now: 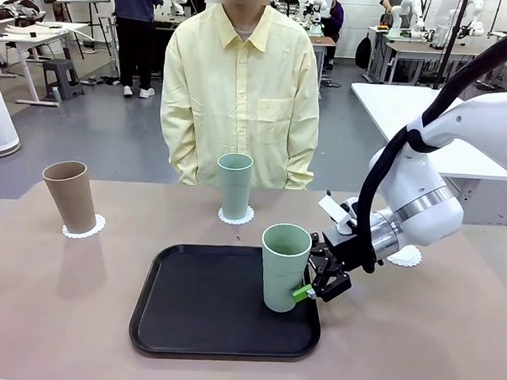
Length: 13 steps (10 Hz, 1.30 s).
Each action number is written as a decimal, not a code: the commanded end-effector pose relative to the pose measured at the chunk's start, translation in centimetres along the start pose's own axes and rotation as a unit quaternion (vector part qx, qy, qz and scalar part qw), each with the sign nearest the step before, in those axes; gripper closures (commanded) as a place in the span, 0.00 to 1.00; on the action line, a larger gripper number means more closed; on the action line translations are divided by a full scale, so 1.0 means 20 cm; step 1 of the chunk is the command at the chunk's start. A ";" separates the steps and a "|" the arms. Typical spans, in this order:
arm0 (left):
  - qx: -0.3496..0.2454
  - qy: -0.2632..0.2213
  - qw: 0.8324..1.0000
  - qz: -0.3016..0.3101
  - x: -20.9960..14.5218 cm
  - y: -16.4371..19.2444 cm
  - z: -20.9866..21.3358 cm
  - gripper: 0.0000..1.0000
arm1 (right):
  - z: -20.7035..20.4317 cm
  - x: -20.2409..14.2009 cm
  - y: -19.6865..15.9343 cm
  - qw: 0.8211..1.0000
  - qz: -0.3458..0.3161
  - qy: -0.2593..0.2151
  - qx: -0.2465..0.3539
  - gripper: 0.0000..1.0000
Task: Place coasters on the table and set cups on them.
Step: Take one Reusable plastic cup from the Flat Tray and place it on a coaster set by the human.
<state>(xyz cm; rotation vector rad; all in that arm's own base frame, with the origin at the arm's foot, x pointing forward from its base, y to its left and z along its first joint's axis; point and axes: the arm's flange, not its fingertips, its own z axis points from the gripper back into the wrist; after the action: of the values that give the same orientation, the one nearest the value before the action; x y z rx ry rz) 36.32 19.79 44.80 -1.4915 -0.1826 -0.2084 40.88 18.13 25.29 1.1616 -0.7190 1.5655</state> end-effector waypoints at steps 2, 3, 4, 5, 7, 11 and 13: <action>-0.001 -0.003 1.000 -0.002 0.00 -0.01 0.00 0.00 | -0.07 0.00 -0.03 1.000 0.010 -0.011 0.006 0.00; -0.001 -0.003 1.000 -0.002 0.00 -0.01 0.00 0.00 | -0.09 0.00 -0.04 1.000 0.016 -0.015 0.009 0.00; -0.001 -0.003 1.000 -0.002 0.00 -0.01 0.00 0.00 | -0.09 0.00 -0.04 1.000 0.017 -0.017 0.011 0.00; -0.001 -0.003 1.000 -0.002 0.00 -0.01 0.00 0.00 | -0.10 0.00 -0.04 0.999 0.024 -0.024 0.015 0.00; -0.001 -0.003 1.000 -0.002 0.00 -0.01 0.00 0.00 | -0.10 0.00 -0.05 0.998 0.039 -0.045 0.021 0.58; -0.001 -0.003 1.000 -0.002 0.00 -0.01 0.00 0.00 | -0.04 0.05 -0.01 0.998 0.030 -0.053 -0.010 0.76; -0.001 -0.003 1.000 -0.002 0.00 -0.01 0.00 0.00 | 0.18 0.31 0.11 0.995 0.004 -0.048 -0.093 0.76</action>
<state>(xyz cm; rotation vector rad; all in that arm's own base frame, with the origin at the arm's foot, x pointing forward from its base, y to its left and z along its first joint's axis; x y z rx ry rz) 36.33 19.80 44.79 -1.4915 -0.1825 -0.2081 41.58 17.92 28.34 1.1812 -0.8613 1.5143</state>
